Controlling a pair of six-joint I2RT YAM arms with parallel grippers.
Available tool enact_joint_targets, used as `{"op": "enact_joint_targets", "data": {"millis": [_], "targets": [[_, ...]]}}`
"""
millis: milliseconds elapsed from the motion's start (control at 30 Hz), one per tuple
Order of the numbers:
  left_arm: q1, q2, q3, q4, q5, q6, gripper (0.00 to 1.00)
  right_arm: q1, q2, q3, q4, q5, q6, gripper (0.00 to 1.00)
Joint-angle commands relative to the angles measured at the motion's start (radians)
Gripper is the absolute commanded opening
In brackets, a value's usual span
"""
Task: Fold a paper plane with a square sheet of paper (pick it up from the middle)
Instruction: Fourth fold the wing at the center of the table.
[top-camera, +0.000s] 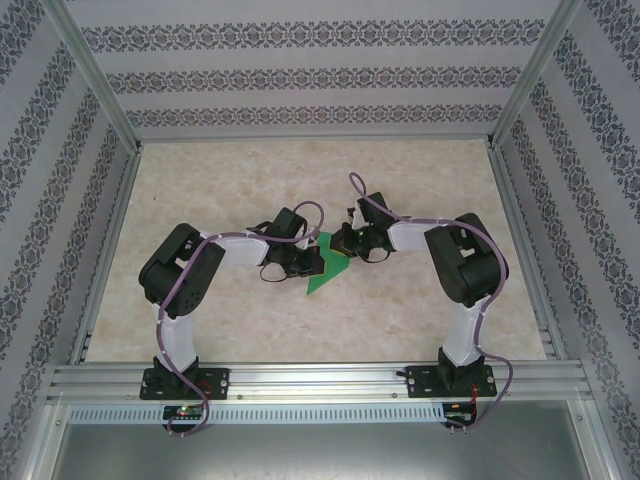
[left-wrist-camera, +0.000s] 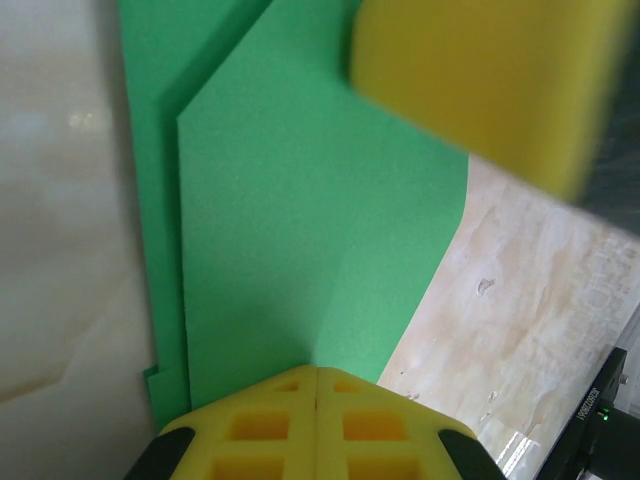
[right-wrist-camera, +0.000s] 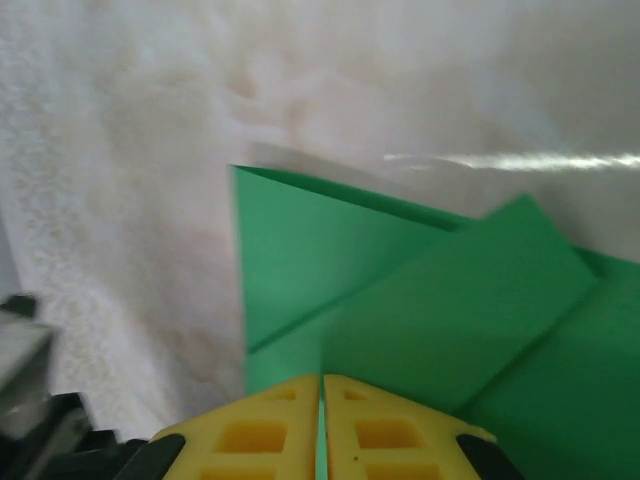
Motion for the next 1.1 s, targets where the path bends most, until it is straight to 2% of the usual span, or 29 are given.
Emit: {"op": "enact_joint_targets", "data": {"millis": [0, 233, 567, 700, 900, 1067], "targets": [[-0.015, 0.025, -0.021, -0.102, -0.022, 0.008, 0.03, -0.008, 0.037, -0.024, 0.041, 0.019, 0.007, 0.1], [-0.016, -0.006, -0.043, -0.103, 0.079, 0.023, 0.08, -0.018, 0.048, -0.035, -0.007, 0.079, -0.027, 0.09], [-0.017, -0.093, -0.172, -0.111, 0.111, -0.004, 0.12, -0.011, 0.069, -0.049, 0.006, 0.082, -0.031, 0.1], [-0.017, -0.115, -0.199, -0.154, 0.105, 0.001, 0.12, -0.009, 0.07, -0.051, 0.008, 0.078, -0.032, 0.1], [-0.018, -0.225, -0.23, -0.212, 0.081, 0.009, 0.13, -0.004, 0.058, -0.038, 0.004, 0.059, -0.031, 0.11], [-0.015, -0.303, -0.164, -0.231, 0.013, 0.013, 0.15, 0.007, 0.0, -0.006, -0.007, 0.008, -0.031, 0.14]]}}
